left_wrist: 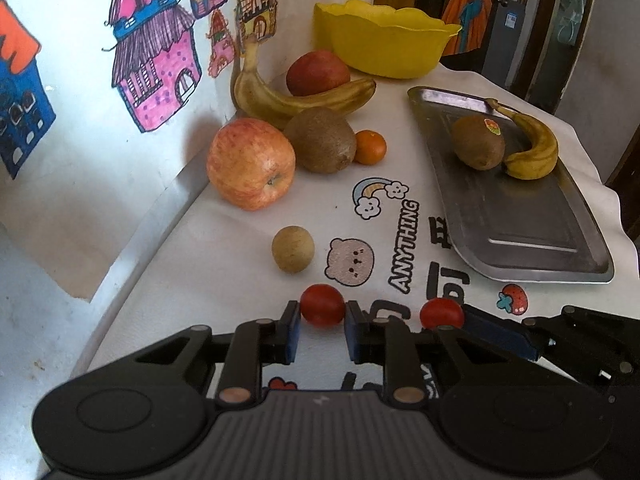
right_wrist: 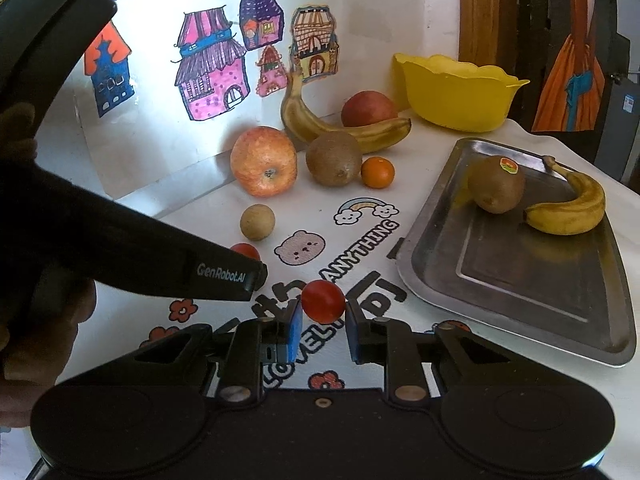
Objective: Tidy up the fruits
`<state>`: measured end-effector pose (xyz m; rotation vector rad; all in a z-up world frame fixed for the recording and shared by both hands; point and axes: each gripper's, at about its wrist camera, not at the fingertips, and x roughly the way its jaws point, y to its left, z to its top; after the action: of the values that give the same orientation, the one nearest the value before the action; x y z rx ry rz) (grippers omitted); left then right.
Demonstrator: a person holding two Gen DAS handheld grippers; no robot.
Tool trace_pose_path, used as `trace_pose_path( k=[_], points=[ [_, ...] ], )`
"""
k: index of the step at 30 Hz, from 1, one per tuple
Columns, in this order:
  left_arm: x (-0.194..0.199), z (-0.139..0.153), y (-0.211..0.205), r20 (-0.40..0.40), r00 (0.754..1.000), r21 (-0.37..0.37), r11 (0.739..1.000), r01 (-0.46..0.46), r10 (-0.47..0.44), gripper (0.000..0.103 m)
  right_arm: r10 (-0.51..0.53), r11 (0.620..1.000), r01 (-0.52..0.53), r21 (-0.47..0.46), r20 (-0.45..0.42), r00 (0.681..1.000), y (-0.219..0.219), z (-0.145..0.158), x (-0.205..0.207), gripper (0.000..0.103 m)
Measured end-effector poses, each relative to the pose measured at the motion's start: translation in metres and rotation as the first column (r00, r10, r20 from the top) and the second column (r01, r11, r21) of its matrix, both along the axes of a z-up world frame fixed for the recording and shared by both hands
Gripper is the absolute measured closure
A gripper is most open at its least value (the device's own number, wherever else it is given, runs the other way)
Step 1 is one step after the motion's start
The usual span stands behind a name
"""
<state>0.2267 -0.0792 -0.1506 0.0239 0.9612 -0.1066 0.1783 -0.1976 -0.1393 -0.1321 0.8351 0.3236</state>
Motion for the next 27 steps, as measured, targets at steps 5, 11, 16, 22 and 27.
trace_pose_path(
  k=[5,11,16,22,27],
  points=[
    [0.001,0.004,-0.006,0.019,1.0,0.0,1.0,0.0,0.0,0.078,-0.008,1.0,0.008,0.012,0.008,1.0,-0.006,0.005,0.001,0.078],
    [0.007,0.011,-0.016,0.041,0.999,-0.004,1.0,0.002,-0.002,0.078,-0.028,0.999,0.027,0.022,0.033,0.999,-0.018,0.012,0.004,0.078],
    [0.014,0.015,-0.031,0.069,0.998,-0.021,1.0,0.007,-0.006,0.078,-0.049,0.998,0.048,0.032,0.052,0.997,-0.035,0.017,0.009,0.078],
    [0.026,0.016,-0.057,0.08,0.997,-0.025,1.0,0.015,-0.013,0.078,-0.079,0.996,0.077,0.036,0.073,0.994,-0.065,0.021,0.022,0.078],
    [0.039,0.016,-0.082,0.089,0.996,-0.024,0.999,0.022,-0.019,0.078,-0.094,0.995,0.092,0.04,0.074,0.993,-0.094,0.022,0.037,0.078]
  ],
)
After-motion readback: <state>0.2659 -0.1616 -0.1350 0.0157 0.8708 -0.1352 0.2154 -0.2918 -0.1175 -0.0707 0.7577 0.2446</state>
